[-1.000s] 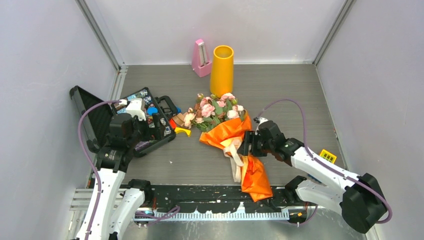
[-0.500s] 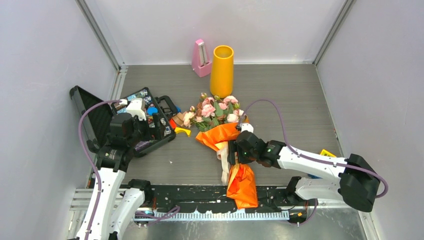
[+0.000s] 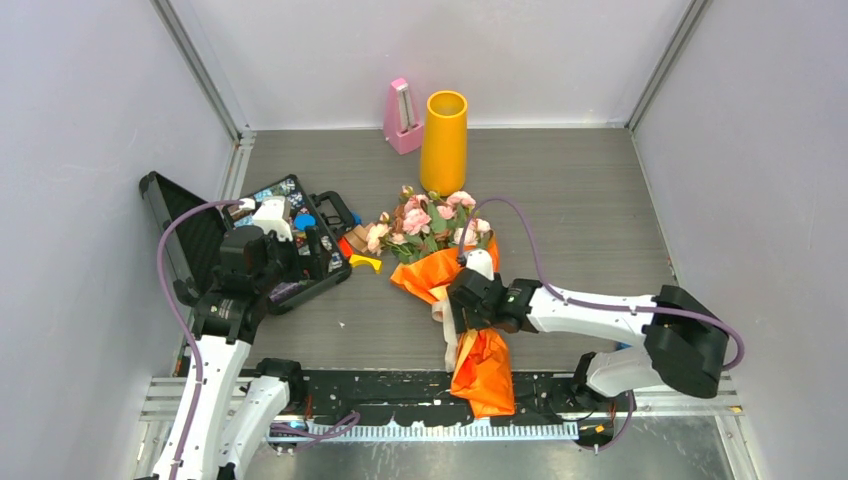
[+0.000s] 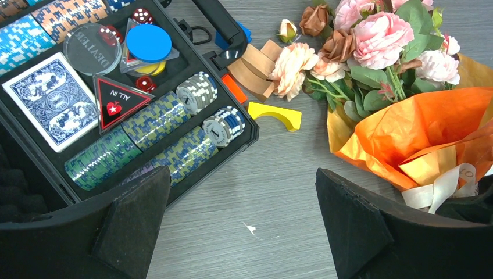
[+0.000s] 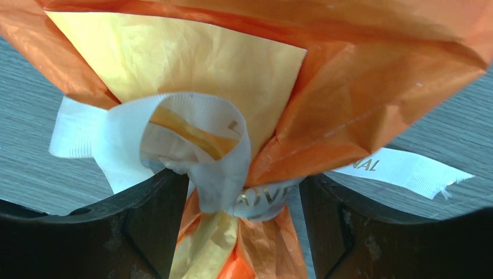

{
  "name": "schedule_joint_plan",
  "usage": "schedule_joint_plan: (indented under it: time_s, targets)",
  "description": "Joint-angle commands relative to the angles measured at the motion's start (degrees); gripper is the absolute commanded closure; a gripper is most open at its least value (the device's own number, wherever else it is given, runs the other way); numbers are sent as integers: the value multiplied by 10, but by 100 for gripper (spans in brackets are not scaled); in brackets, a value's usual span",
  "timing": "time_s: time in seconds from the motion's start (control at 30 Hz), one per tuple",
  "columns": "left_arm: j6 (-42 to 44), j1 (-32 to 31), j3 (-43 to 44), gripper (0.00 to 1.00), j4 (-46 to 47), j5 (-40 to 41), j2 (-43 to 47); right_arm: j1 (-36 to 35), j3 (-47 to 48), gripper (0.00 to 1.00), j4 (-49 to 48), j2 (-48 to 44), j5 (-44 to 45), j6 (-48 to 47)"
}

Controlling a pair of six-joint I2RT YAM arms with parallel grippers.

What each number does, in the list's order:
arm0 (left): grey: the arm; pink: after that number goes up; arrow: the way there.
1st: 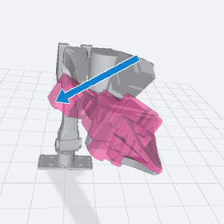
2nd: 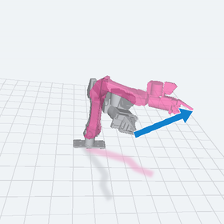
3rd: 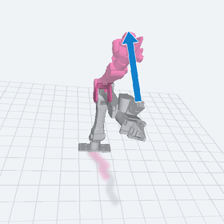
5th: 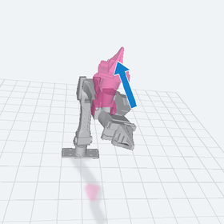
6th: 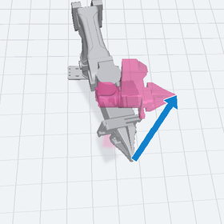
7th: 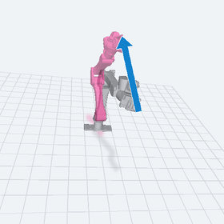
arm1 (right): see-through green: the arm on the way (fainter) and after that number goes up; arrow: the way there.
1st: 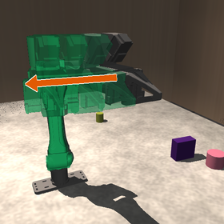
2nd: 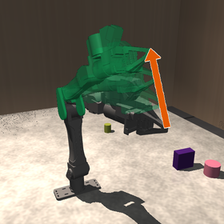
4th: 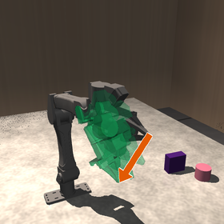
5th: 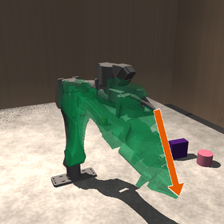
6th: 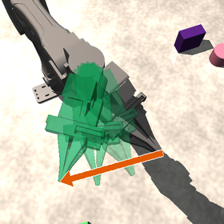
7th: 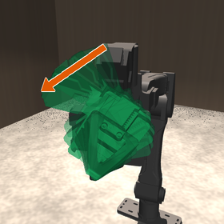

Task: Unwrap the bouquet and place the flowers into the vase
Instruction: Pick up the fake flower at the center of the board.

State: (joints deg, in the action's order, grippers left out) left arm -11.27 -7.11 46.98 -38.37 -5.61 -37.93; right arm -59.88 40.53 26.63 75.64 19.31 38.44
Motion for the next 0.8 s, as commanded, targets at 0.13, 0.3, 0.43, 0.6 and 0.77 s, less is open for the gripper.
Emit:
schedule_joint_plan:
  time_s: [0.13,0.3,0.43,0.6,0.77]
  targets:
    - [10,-2,-2,2,26,-9,2,-2,51,33,-49,83,-6,-18]
    - [10,-2,-2,2,27,-11,1,-2,55,49,-53,101,14,-15]
    - [11,-2,-2,2,27,-8,0,-2,63,71,-48,92,6,-4]
    - [11,-2,-2,2,27,-8,2,-5,69,92,-36,46,-26,-15]
    - [11,-2,-3,2,27,-10,4,-15,88,100,22,-36,-9,-19]
